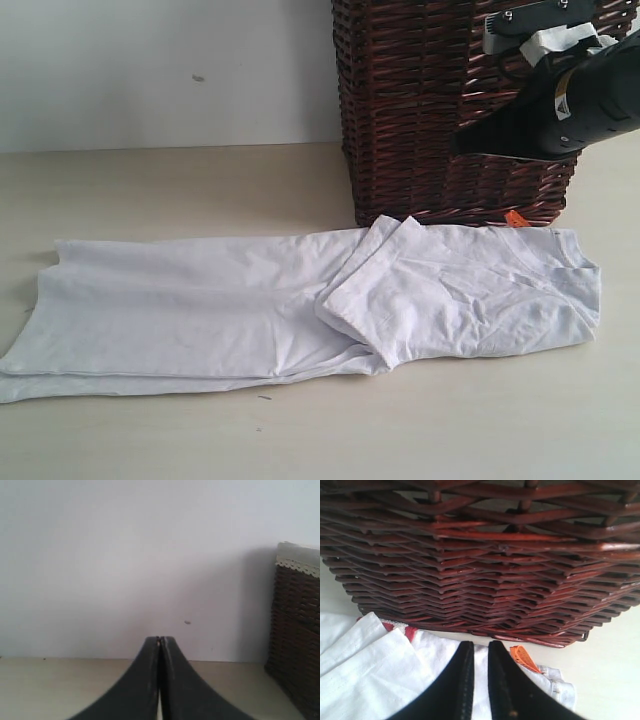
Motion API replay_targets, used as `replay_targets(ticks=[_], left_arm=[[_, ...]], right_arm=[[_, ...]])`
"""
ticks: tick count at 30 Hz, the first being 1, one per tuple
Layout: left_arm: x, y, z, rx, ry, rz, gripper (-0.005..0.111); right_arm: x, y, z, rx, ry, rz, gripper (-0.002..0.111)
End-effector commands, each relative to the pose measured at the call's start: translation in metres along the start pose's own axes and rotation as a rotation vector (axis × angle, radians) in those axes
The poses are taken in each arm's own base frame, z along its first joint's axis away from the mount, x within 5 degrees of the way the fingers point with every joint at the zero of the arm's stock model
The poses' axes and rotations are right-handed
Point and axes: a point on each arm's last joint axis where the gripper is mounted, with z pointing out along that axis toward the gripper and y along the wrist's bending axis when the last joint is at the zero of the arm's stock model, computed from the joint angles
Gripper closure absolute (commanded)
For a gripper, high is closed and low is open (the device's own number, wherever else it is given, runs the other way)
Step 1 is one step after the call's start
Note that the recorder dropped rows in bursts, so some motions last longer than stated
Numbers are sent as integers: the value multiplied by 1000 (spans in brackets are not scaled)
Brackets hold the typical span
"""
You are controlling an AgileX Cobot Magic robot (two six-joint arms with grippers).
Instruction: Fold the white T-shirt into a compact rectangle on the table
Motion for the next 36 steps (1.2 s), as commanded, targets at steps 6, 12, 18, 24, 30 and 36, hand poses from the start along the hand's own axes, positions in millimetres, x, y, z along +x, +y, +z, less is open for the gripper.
replay_targets(ticks=[6, 12, 18, 24, 30, 36], left_arm=[[43, 6, -23, -49, -59, -6, 107], [82, 10, -25, -67, -8, 2, 107], [99, 13, -24, -109, 71, -36, 107], [102, 14, -25, -120, 105, 23, 107], [115, 17, -27, -155, 258, 31, 107], [120, 18, -29, -166, 311, 36, 107]], right_arm=[[-1, -1, -2, -3, -13, 2, 97], [-1, -1, -2, -3, -13, 2, 97], [-2, -1, -2, -5, -20, -3, 97], [-2, -1, -2, -5, -20, -3, 97], [-2, -1, -2, -6, -20, -1, 97], [-2, -1, -2, -6, -20, -1, 97]])
